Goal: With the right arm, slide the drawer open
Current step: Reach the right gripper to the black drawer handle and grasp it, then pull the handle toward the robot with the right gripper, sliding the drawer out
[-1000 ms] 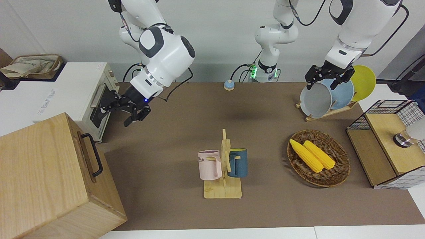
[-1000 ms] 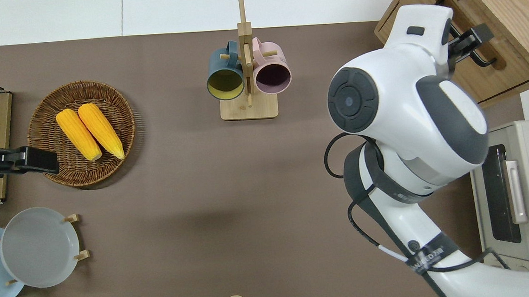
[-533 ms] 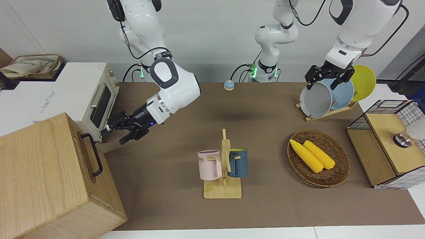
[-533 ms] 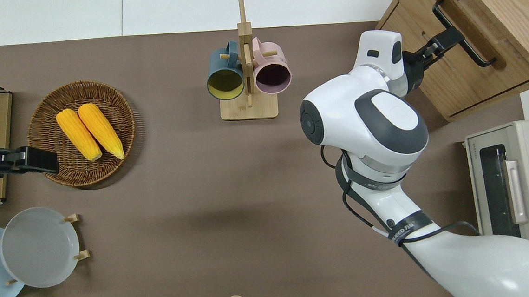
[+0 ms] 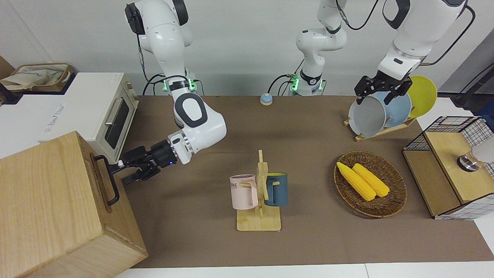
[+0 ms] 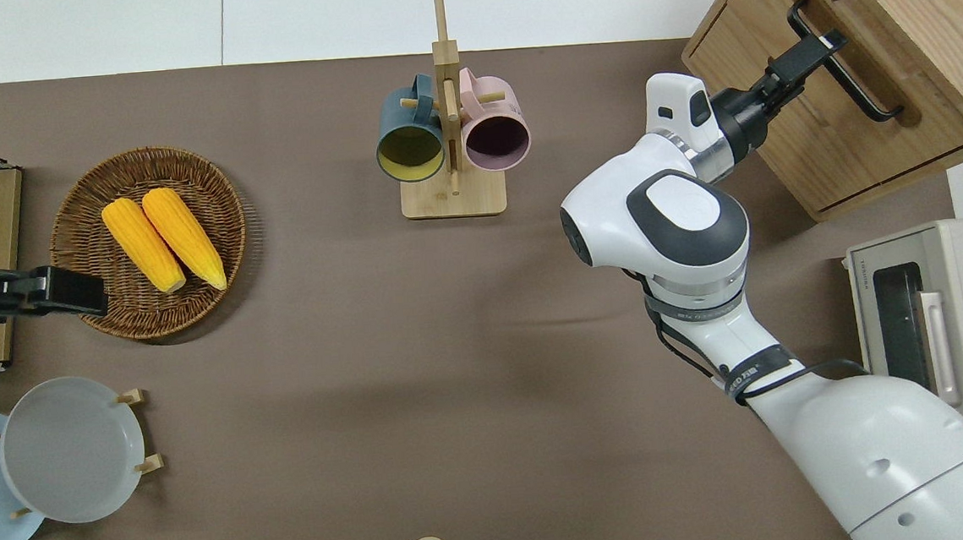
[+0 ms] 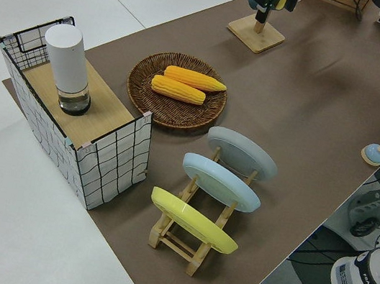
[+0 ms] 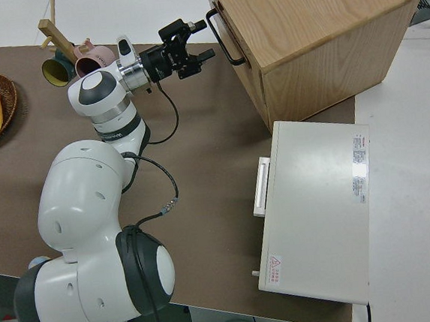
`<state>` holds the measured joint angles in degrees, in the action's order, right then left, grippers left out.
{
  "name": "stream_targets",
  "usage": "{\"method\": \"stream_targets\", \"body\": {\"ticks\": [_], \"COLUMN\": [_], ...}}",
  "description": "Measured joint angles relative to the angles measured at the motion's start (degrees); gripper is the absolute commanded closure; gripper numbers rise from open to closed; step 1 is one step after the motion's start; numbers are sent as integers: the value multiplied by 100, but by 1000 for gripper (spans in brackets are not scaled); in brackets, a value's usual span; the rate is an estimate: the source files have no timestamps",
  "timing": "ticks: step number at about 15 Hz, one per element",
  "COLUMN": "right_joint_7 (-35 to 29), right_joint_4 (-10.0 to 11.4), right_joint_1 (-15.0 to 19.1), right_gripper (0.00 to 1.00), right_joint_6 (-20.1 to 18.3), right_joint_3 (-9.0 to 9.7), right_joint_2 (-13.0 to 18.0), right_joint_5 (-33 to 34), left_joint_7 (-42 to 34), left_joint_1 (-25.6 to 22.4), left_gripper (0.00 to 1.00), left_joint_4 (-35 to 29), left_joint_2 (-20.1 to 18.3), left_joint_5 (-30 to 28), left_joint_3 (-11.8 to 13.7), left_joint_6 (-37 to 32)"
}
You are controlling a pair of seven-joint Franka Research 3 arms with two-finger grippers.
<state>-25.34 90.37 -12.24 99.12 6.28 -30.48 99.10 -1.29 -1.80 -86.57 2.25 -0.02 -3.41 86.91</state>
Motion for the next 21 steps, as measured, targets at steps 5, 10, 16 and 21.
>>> {"method": "stream_targets", "body": {"ticks": [5,10,16,21], "right_joint_7": [-45,-46,-201,-249], "right_joint_4": [0,1,15,-50], "right_joint_1": [44,47,58,-119], "right_gripper": [666,1000,1000,1000], "right_joint_6": [1,4,6,-202], "right_joint_3": [-92,-94,-88,-43], "right_joint_2": [-72,-74,-106,-74], "right_joint_5": [275,318,316,-83], "left_joint_7": [0,0,0,0], "left_joint_1": [0,0,0,0], "left_gripper": [7,7,7,7], "left_joint_4": [0,0,0,0], "left_joint_2": [0,0,0,0], "left_joint_5": [0,0,0,0], "left_joint_3": [0,0,0,0], "left_joint_6": [0,0,0,0]}}
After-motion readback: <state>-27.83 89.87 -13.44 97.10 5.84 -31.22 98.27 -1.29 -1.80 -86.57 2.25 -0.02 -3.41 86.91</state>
